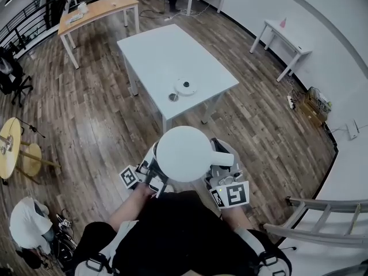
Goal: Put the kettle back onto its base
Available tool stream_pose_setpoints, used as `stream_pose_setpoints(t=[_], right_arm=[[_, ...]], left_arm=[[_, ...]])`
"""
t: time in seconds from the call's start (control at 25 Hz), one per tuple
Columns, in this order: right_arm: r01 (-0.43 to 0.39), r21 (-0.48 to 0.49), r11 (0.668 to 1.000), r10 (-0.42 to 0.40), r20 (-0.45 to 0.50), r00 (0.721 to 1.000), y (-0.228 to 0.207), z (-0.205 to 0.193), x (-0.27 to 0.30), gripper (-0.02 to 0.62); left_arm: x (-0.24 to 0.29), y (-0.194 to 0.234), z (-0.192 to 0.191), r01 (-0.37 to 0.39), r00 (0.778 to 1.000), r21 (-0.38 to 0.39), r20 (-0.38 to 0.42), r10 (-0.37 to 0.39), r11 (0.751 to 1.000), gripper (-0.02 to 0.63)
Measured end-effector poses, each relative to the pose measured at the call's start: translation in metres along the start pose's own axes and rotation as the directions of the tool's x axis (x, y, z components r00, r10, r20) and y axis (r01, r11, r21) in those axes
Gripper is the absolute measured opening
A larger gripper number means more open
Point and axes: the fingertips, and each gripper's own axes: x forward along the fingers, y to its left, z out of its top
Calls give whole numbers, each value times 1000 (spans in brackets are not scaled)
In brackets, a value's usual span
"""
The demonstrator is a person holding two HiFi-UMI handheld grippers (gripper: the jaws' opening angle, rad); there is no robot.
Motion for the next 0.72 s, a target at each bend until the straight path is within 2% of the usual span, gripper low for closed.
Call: stream_pose_setpoints(t=[0.36,0.72], right_arm=[[-3,11,1000,3,-5,1000,1,-18,46,3],[-11,34,999,11,-4,1000,-34,-38,89,3]], left_arm=[[19,9,44,1,1000,7,2,-1,1000,334],[59,35,68,-17,1000,25,15,16,1000,334]])
